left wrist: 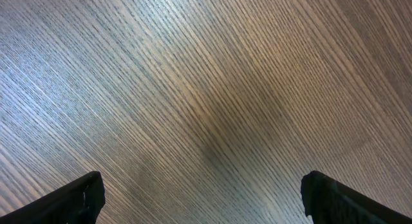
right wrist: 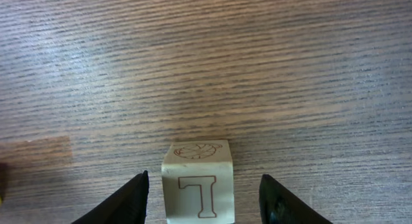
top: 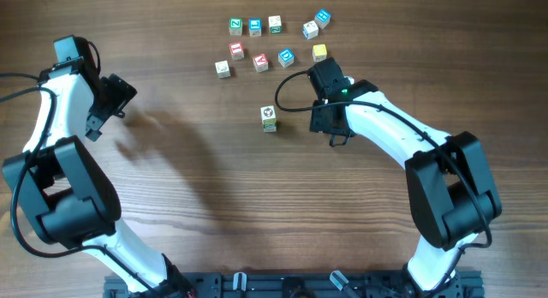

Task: Form a tower
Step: 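Close the right gripper on the T block and hold it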

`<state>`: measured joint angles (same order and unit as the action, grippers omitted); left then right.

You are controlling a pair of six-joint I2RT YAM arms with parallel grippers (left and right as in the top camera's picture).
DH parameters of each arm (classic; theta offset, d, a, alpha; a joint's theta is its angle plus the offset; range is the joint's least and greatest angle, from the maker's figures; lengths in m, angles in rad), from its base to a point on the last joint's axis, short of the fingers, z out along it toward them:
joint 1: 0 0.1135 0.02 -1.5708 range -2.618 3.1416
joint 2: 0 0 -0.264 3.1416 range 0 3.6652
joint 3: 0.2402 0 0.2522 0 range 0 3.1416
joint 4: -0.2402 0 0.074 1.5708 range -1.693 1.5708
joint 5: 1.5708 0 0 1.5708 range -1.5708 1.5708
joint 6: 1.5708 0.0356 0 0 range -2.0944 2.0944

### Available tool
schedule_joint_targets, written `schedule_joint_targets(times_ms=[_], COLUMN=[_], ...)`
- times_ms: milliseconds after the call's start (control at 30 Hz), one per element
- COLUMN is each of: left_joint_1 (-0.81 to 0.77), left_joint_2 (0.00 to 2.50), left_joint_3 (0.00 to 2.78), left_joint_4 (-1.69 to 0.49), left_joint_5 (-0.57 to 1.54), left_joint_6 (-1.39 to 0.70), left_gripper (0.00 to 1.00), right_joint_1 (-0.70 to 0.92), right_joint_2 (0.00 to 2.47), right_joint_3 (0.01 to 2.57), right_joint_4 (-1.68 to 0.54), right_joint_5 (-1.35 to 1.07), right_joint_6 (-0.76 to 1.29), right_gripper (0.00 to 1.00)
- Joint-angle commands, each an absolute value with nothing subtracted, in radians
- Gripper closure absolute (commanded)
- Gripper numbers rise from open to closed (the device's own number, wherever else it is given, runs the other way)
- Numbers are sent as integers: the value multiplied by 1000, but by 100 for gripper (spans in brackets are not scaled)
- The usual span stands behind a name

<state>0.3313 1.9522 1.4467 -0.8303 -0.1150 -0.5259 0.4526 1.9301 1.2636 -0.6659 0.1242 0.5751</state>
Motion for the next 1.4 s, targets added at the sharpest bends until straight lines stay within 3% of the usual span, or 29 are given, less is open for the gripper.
schedule_joint_targets(times_ms=[0,33,233,300,333,433,600,1367], left_joint_1=[333,333,333,333,333,333,333,333], left_joint_2=[1932,1932,1932,1932,1932,1932,1932,1932], left_joint_3=[1457,1457,1457,1457,1457,1457,1457,1457], left_joint_4=[-828,-828,-828,-828,-828,-828,-828,-828], left_joint_5=[-125,-125,-125,-125,-125,-125,-125,-125], left_joint_6=[-529,-529,-529,-529,-529,-529,-529,-529], left_gripper=[0,0,0,0,0,0,0,0], right_joint_1=[451,451,451,451,451,451,451,451], right_joint_2=[1940,1940,1940,1940,1940,1940,1941,1956], right_joint_3=[1254,1254,1254,1254,1254,1254,1254,1248], right_joint_4=[-663,-663,-663,-662,-659,-648,-629,-640], right_joint_5=[131,131,130,125,110,104,104,112], right_joint_6=[579,579,579,579,579,579,580,576], right_gripper=[49,54,64,62,48,44,49,50])
